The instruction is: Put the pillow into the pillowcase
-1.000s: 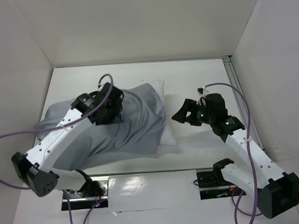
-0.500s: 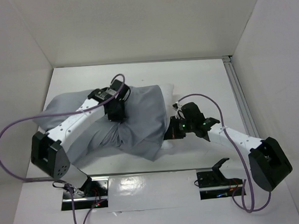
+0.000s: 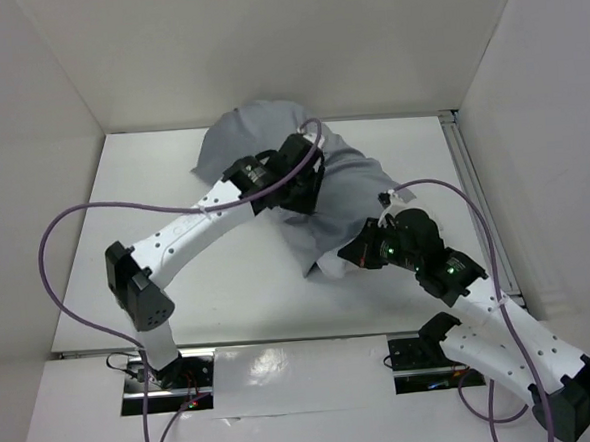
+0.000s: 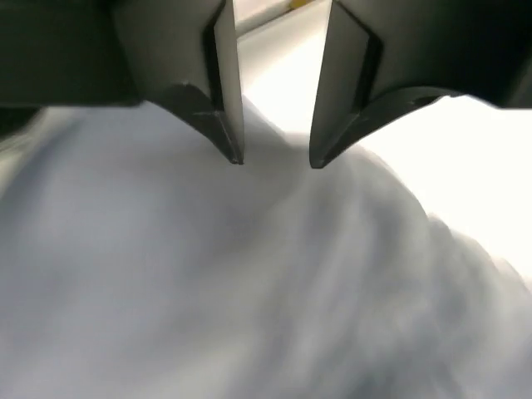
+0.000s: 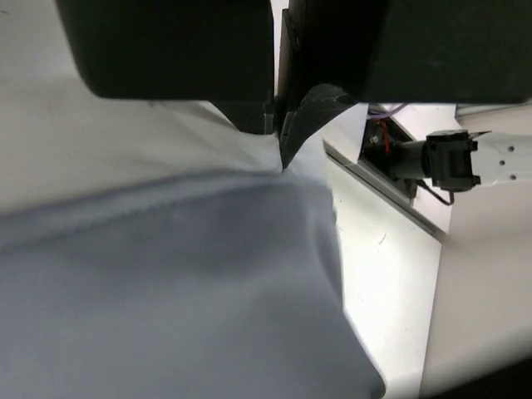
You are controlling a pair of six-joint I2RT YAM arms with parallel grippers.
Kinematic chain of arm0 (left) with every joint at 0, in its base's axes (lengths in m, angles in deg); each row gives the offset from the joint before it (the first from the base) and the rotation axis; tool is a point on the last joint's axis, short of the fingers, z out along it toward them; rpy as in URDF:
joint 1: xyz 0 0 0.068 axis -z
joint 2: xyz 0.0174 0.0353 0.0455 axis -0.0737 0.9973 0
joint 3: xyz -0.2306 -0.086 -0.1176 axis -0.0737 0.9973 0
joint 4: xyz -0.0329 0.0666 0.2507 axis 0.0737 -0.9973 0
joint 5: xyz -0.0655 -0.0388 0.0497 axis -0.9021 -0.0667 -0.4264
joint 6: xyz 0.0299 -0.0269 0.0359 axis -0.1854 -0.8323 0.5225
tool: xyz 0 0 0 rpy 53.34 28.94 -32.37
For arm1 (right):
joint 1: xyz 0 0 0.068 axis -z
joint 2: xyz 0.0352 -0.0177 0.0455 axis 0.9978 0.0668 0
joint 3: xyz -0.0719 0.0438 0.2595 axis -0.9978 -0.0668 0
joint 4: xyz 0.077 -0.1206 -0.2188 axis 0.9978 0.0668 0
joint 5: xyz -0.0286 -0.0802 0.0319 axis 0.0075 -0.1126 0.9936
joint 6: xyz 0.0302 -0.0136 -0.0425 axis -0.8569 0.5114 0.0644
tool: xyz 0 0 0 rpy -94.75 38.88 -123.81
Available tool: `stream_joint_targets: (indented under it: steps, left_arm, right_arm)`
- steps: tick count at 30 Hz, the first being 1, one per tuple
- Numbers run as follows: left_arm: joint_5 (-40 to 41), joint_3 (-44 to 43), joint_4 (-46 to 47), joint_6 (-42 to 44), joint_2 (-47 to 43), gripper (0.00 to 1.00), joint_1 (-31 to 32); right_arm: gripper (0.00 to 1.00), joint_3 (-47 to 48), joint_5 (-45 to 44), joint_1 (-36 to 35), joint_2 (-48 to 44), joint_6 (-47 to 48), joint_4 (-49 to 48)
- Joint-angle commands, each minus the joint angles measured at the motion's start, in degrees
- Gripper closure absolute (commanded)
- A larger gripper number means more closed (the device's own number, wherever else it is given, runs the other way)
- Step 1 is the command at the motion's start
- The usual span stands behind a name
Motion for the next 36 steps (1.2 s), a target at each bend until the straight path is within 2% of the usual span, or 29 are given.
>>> stream_joint_targets:
  steps: [1,3,5,6,7,9,10,14,15,16,19,20,23,29,34,36]
  left_arm:
    - [2.09,8.43,-5.59,-1.27,-9.33,0.49,4.12]
    - [5.78,14.34,-6.29,-4.77,-14.01,0.44,6.92]
    - [6.41,23.19,-6.30,-7.07,-20.58,0.42,8.34]
    - [6.41,26.04,-5.25,-9.08,-22.54,0.42,8.87]
    - [6.41,31.20,-4.46,-9.88,-25.86,0.41,9.74]
    - [6.41,35.10,-1.82,-11.21,-28.17,0.38,10.37]
    - [6.41,36.77,-0.94,-11.90,-28.97,0.35,11.15]
    - [6.41,48.70,8.27,-14.01,-31.00,0.27,13.35]
    - [5.71,51.00,10.90,-14.98,-31.60,0.23,13.36]
    - [5.71,53.37,17.54,-16.29,-32.48,0.20,14.49]
    - [11.84,61.29,28.21,-18.41,-33.63,0.18,15.90]
    - [13.51,63.83,34.34,-19.02,-34.33,0.17,16.43]
    - [16.33,63.78,42.90,-17.36,-30.66,0.16,16.43]
    - [17.04,58.58,50.82,-12.27,-21.08,0.16,18.10]
    - [18.45,54.37,53.12,-9.81,-14.66,0.16,18.10]
    - [17.22,54.36,55.66,-7.35,-13.42,0.19,18.10]
  right_arm:
    - [1.00,0.88,-1.49,-0.14,1.23,-0.83,-4.42]
    - [1.00,0.88,-0.17,-0.14,2.12,-0.31,-5.65]
    - [1.00,2.01,-1.04,-0.14,3.79,-0.31,-4.35]
    - [0.97,2.55,-1.74,-0.14,4.66,0.30,-3.20]
    - [0.84,3.25,-4.01,-0.14,6.59,0.31,0.38]
    - [0.47,5.27,-7.01,-0.67,8.27,0.84,4.52]
    - [0.35,5.28,-9.46,-0.67,8.28,0.84,6.28]
    - [0.14,5.81,-12.73,-0.67,4.51,-1.35,12.26]
    - [0.12,6.33,-12.73,-0.67,3.63,-2.14,13.15]
    - [0.10,6.85,-13.69,-0.67,2.57,-2.15,13.94]
    - [0.08,8.52,-16.59,-0.67,-1.03,-4.26,16.93]
    - [0.07,9.05,-17.99,-0.67,-2.52,-4.87,17.80]
    - [0.05,11.25,-20.99,-0.67,-3.94,-6.01,20.52]
    - [0.05,13.98,-28.80,-0.67,-6.22,-7.86,24.49]
    - [0.04,15.73,-29.87,-0.67,-6.75,-8.39,25.64]
    - [0.04,15.74,-29.87,-0.67,-6.75,-8.39,25.64]
